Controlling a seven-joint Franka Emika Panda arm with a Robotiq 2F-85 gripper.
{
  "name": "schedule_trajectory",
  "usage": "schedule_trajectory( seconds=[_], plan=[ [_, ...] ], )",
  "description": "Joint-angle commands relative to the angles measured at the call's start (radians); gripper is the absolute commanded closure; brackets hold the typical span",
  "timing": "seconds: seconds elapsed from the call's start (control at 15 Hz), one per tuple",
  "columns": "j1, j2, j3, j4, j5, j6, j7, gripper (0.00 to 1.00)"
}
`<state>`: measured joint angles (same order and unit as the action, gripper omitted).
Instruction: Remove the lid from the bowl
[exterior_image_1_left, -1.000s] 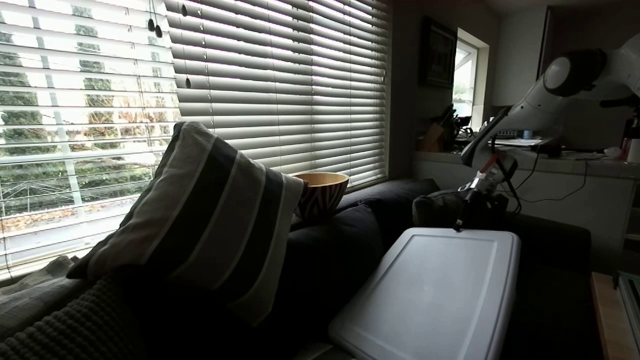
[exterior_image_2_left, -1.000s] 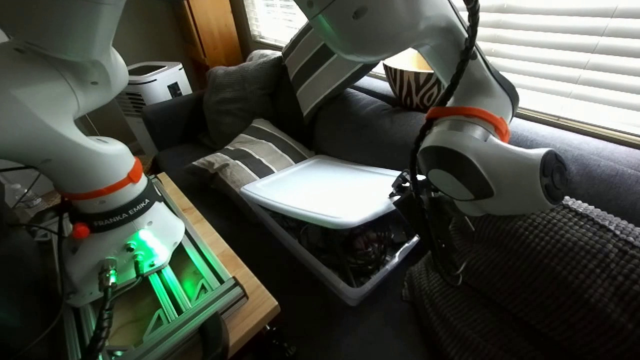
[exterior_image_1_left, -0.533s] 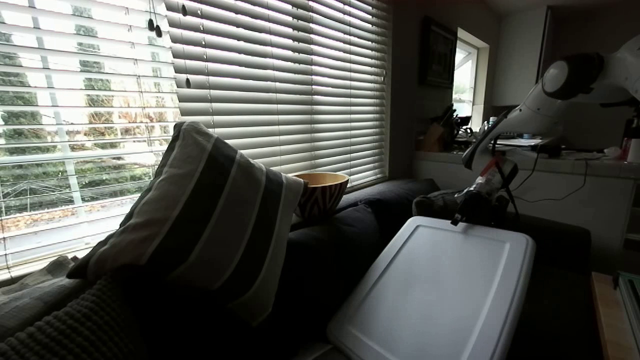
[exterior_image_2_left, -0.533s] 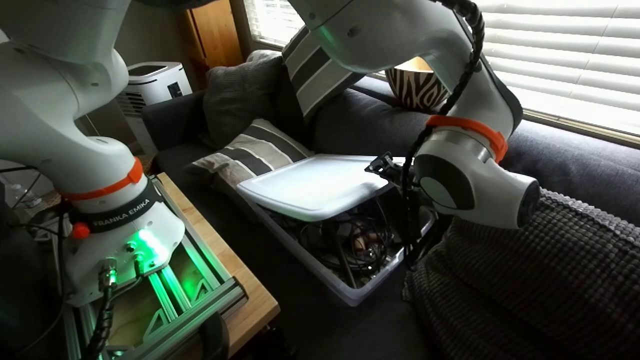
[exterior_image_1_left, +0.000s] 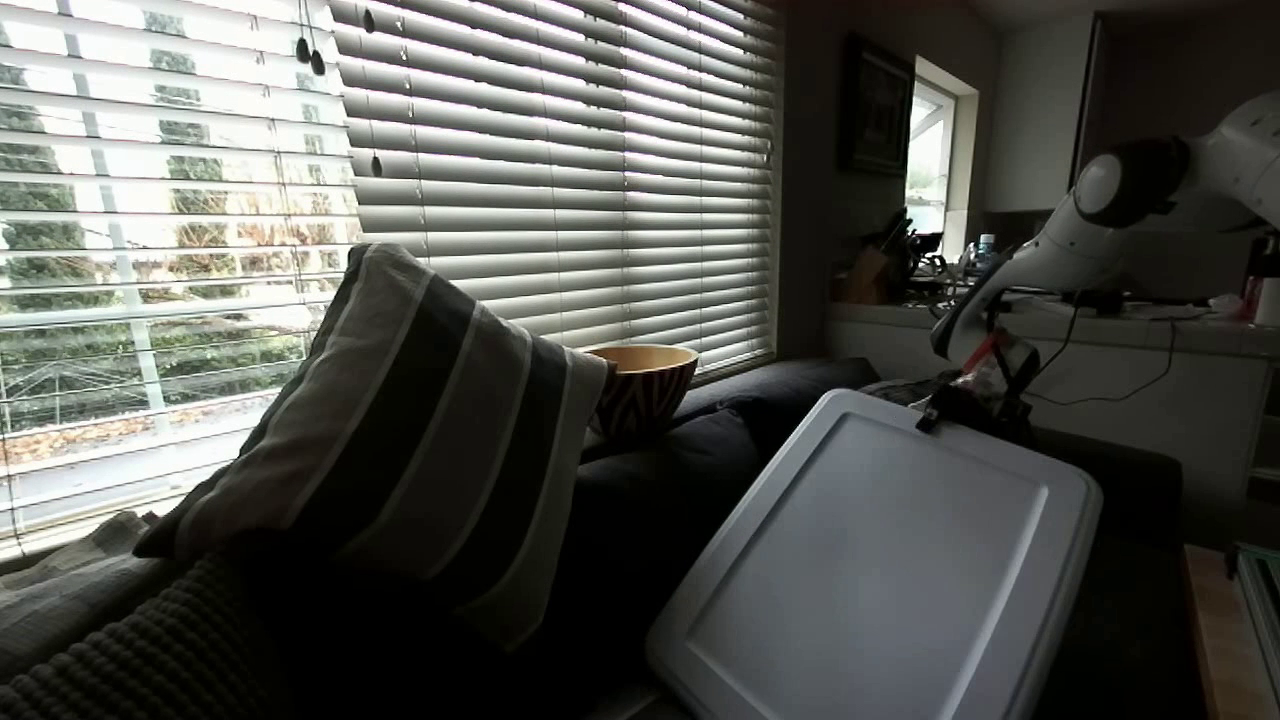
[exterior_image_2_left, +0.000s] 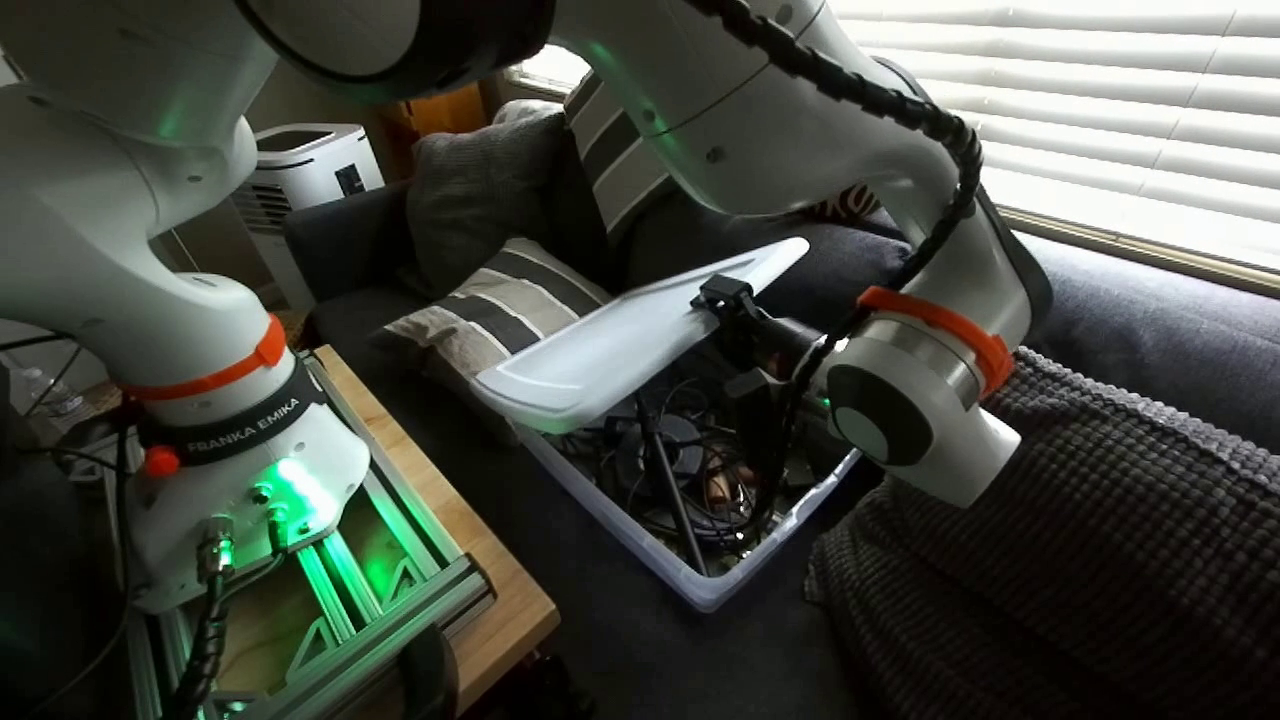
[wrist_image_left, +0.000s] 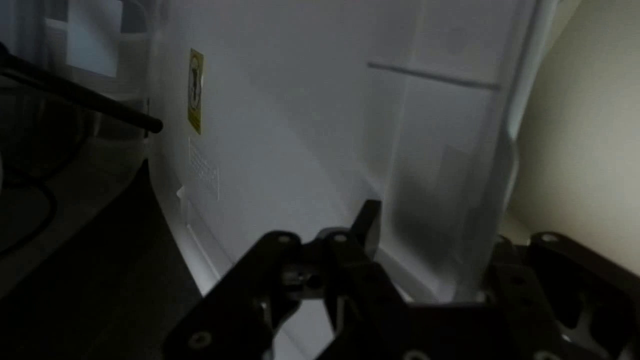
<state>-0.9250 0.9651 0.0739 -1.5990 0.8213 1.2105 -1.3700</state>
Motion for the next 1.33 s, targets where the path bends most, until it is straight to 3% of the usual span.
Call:
schedule_trajectory(
  seconds=[0.0,0.33,0.53,0.73,0.8,0.87,1.0,1.27],
  plan=[
    [0.027,0.056,-0.042,0.059,0.047,-0.111,-0.018,0.97],
    [0.023,0.051,-0.060,0.064,0.071,-0.180,-0.106,0.98],
    [-0.004,0.041,-0.059,0.078,0.121,-0.316,-0.159,1.00],
    [-0.021,0.042,-0.077,0.106,0.248,-0.434,-0.148,1.00],
    [-0.109,0.039,0.030,0.090,0.245,-0.401,-0.106,1.00],
    [-0.155,0.043,0.085,0.090,0.263,-0.382,-0.086,1.00],
    [-0.182,0.060,0.104,0.110,0.349,-0.383,-0.069,1.00],
    [-0.170,0.088,0.058,0.157,0.555,-0.357,-0.087,1.00]
  ],
)
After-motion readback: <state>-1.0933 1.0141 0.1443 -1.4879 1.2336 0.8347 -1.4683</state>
